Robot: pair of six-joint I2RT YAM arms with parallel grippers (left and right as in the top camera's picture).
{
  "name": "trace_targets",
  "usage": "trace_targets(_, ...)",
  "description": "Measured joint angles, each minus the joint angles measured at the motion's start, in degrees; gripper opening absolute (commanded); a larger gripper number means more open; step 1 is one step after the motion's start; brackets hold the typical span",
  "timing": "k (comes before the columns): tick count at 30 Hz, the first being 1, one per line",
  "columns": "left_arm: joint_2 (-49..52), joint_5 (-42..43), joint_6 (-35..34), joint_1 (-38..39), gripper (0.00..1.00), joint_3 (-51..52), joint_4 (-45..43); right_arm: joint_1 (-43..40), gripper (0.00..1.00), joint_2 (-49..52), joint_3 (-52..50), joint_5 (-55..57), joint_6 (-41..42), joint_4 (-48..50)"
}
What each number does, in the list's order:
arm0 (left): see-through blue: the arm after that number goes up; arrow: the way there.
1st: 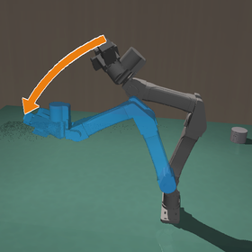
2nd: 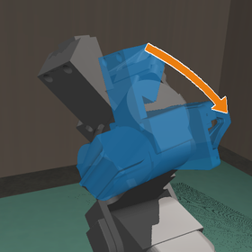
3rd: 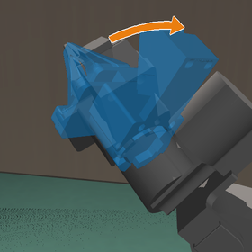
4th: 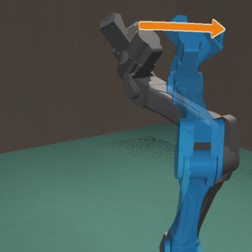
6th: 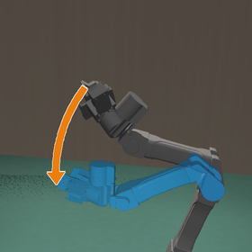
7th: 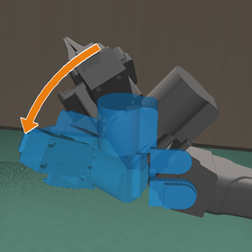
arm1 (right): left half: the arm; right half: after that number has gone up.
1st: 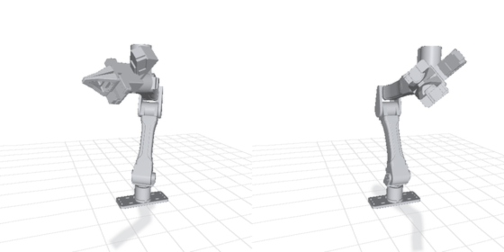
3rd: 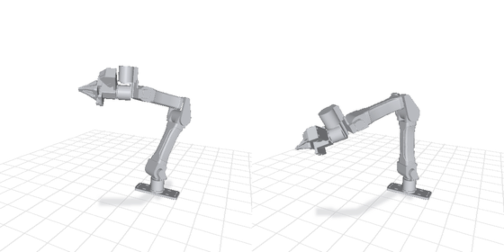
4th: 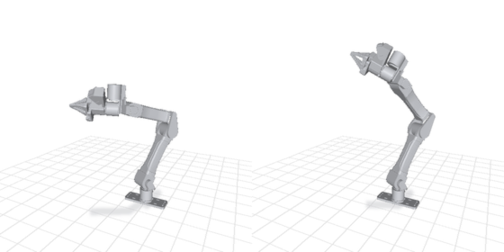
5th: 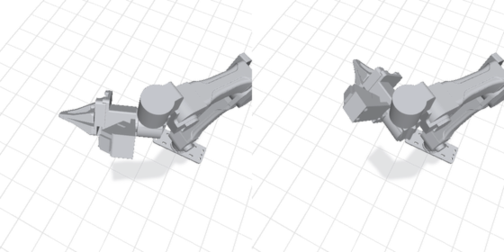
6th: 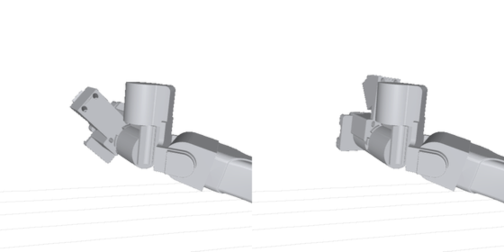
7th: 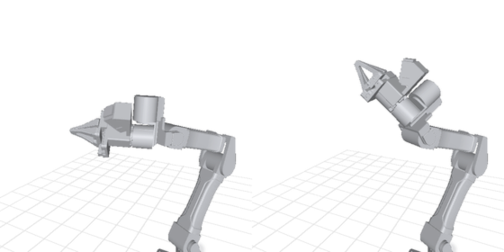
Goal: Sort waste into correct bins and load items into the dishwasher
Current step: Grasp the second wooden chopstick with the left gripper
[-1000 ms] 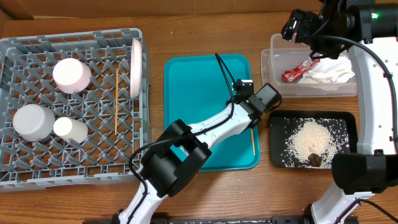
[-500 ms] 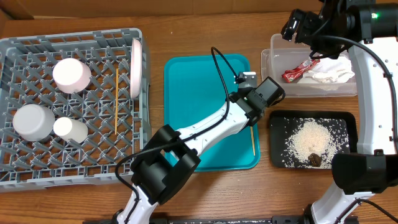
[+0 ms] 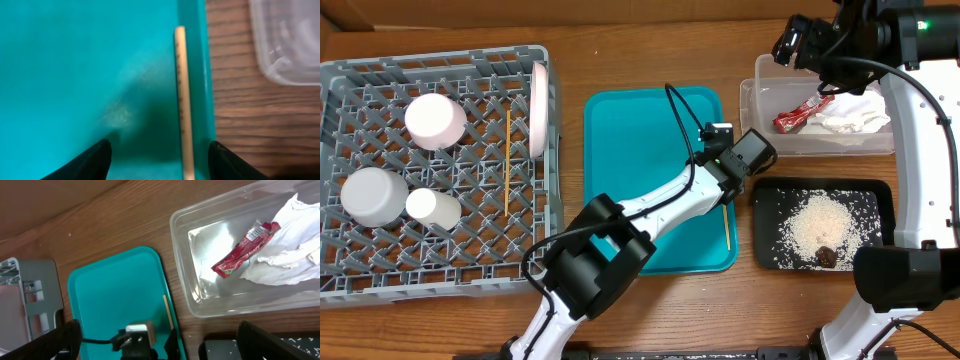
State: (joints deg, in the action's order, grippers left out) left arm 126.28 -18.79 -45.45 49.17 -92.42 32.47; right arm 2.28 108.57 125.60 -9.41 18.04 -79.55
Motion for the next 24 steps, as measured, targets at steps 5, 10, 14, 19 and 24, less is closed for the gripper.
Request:
trace_targets(5,0.6,0.0,0.0,0.0,0.63,0.0,0.0,0.0,1.00,0.0,0.0,0.0,0.0,0.0)
trace_targets(10,1.6,-0.7,0.0,0.0,0.63,0.0,-0.2,0.0,1.00,0.0,0.0,0.0,0.0,0.0)
trace_targets(14,1.9,-1.1,0.2,0.0,0.49,-0.1,-0.9,0.0,1.00,0.0,0.0,0.0,0.0,0.0)
trace_targets(19,3.3,-0.3,0.6,0.0,0.12,-1.6,-2.5,0.0,1.00,0.0,0.0,0.0,0.0,0.0)
trace_targets(24,3.4,2.3,0.5,0.0,0.04,-1.8,-3.3,0.0,1.00,0.0,0.0,0.0,0.0,0.0)
